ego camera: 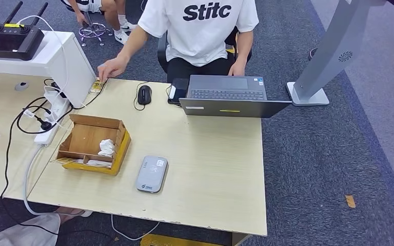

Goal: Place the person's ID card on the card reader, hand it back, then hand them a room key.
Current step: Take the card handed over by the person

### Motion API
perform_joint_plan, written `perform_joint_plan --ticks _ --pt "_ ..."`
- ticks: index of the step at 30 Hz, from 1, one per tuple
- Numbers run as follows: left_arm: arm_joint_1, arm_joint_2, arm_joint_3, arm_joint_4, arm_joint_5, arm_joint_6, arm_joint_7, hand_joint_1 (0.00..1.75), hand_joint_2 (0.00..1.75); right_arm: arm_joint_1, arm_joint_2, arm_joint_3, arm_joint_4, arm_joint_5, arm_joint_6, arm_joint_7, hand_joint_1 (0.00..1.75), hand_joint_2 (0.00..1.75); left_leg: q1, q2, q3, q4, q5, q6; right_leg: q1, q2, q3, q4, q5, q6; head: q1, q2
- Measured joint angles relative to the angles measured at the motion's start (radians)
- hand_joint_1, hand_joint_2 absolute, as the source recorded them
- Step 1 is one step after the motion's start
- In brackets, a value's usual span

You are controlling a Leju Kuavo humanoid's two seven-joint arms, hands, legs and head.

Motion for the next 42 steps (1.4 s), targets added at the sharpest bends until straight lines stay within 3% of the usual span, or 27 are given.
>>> perform_joint_plan --ticks 3,12,18,26,32,42 --pt "0.0 0.016 -0.094 0.005 0.029 0.085 0.045 0.0 1.75 -0.009 0.0 0.0 0.0 0.001 0.002 -0.002 0.0 1.75 0.0 0.0 0.0 0.0 0.0 -0.001 0.0 0.0 0.001 0.0 0.001 -0.002 0.0 0.0" --pt "0.005 0.034 -0.25 0.016 0.048 0.158 0.079 0.0 1.75 -0.011 0.0 0.0 0.001 0.006 0.009 -0.001 0.0 1.75 0.0 0.001 0.0 0.0 0.001 -0.001 0.0 0.0 -0.004 -0.001 0.002 -0.003 0.0 0.0" --pt "-0.036 0.028 -0.615 0.085 0.008 0.372 0.187 0.0 1.75 -0.024 0.0 0.005 0.003 0.019 0.017 0.032 0.0 1.75 -0.001 -0.004 -0.001 0.0 0.003 -0.004 0.001 -0.005 -0.002 0.0 0.004 -0.004 0.0 0.0" --pt "-0.131 -0.022 -0.971 0.181 -0.026 0.427 0.214 0.0 1.75 -0.023 0.0 0.019 0.005 0.029 0.032 0.046 0.0 1.75 -0.001 -0.002 -0.002 0.001 0.004 -0.004 0.001 -0.001 -0.002 0.0 0.006 -0.003 0.001 0.0" --pt "-0.182 -0.063 -1.104 0.218 -0.042 0.435 0.219 0.0 1.75 -0.025 0.0 0.028 0.007 0.04 0.033 0.047 0.0 1.75 -0.001 -0.001 -0.002 0.001 0.004 -0.004 0.001 -0.001 -0.002 0.0 0.006 -0.003 0.001 0.0" --pt "-0.189 -0.077 -1.146 0.225 -0.048 0.436 0.219 0.0 1.75 -0.025 0.0 0.032 0.007 0.043 0.033 0.046 0.0 1.75 -0.001 -0.001 -0.002 0.001 0.004 -0.004 0.001 0.0 -0.003 0.0 0.006 -0.003 0.001 0.0"
